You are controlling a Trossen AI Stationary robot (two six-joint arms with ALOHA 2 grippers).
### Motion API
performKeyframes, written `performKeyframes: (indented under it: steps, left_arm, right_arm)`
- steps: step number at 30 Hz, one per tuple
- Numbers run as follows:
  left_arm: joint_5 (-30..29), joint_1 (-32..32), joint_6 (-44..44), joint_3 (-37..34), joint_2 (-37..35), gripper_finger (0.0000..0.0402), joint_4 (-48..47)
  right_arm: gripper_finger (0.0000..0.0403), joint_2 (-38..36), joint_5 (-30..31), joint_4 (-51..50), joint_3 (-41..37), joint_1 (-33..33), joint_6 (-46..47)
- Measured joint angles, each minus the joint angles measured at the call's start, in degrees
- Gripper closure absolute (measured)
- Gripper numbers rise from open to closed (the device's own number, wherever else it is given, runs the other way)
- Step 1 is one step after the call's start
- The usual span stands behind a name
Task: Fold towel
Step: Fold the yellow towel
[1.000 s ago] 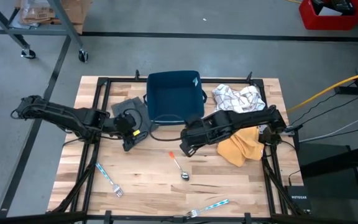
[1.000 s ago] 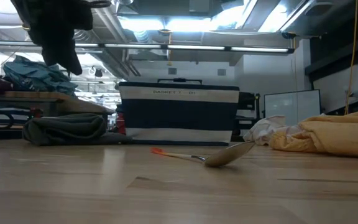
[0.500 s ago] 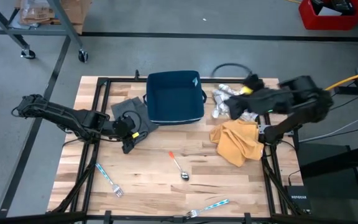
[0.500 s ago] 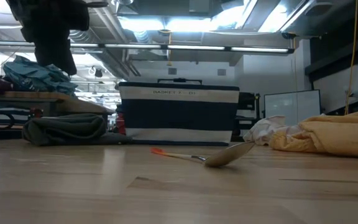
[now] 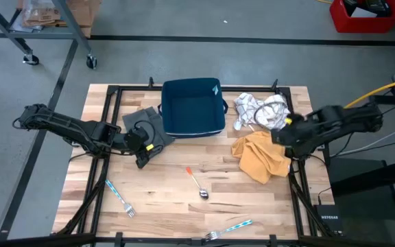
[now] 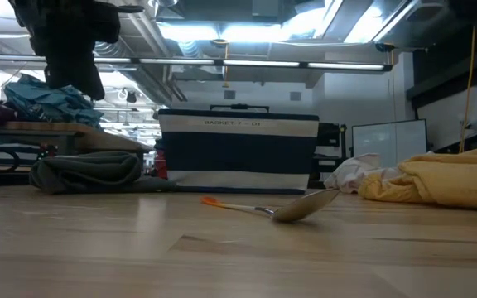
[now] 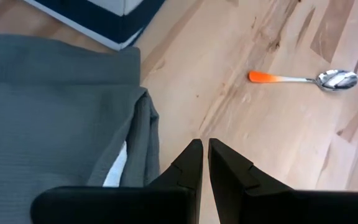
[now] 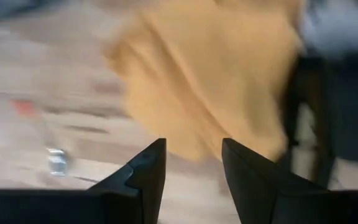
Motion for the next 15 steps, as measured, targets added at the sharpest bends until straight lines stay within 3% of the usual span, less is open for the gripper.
performKeyframes:
  steps: [7, 15]
  left_arm:
    - [-0.7, 0.0, 1.3, 0.0, 0.0, 0.0382, 3.3]
    - [-1.1, 0.0, 2.0, 0.0, 0.0, 0.0382, 4.2]
  right_arm:
    - [0.0243, 1.7, -14.1, 1.8, -14.1, 0.0, 4.6]
    - [0.0243, 8.0, -17.4, 6.6, -19.0, 0.0, 4.5]
